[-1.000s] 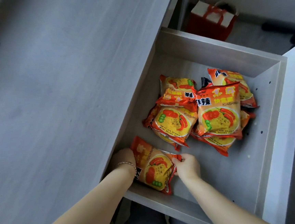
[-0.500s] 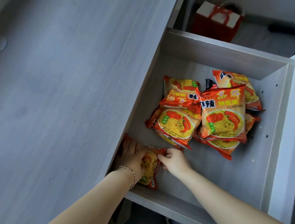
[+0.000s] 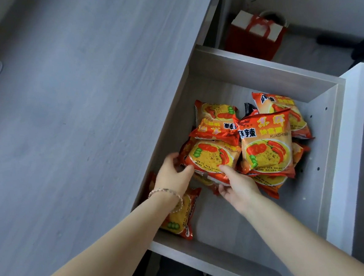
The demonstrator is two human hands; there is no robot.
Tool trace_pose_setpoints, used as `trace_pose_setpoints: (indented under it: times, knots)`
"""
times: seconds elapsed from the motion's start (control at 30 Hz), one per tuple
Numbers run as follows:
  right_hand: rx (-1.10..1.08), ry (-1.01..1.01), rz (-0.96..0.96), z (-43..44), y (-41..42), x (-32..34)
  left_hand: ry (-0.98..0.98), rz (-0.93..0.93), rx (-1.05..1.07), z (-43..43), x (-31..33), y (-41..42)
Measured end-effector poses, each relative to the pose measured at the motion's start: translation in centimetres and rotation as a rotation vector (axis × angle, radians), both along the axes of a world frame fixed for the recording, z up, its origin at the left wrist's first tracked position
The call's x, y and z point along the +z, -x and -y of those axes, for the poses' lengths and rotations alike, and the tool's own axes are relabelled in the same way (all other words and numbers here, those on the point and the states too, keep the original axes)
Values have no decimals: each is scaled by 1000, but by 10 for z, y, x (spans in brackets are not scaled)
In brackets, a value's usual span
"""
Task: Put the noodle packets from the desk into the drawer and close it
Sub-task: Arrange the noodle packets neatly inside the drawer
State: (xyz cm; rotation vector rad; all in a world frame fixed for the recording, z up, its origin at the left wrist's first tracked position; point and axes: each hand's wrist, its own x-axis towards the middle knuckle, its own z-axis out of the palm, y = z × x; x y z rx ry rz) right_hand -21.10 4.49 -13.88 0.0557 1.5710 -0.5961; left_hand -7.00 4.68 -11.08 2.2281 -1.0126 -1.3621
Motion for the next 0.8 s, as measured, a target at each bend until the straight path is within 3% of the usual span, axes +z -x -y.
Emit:
trace_pose_setpoints:
  times: [0.1, 0.23, 0.33, 0.43, 0.57, 0.67, 0.8]
  knots:
    - [164, 5, 37, -4, 12, 19, -107, -157, 180, 16, 8, -1]
    - [671, 213, 37, -15, 39, 49, -278, -348, 190, 20, 20, -4]
    - [736, 332, 1, -15, 51, 58, -260, -402, 159, 12, 21, -9]
    - [599, 321, -81, -24, 43, 43, -178, -181, 149, -3, 22, -14]
    - [778, 407, -199, -37, 12, 2, -234, 321, -151, -31, 17, -17]
    - [922, 477, -176, -36, -16, -19, -397, 438, -367, -44, 13, -16]
    - [1102, 530, -230, -31, -36, -32, -284, 552, -539, -61, 13, -16]
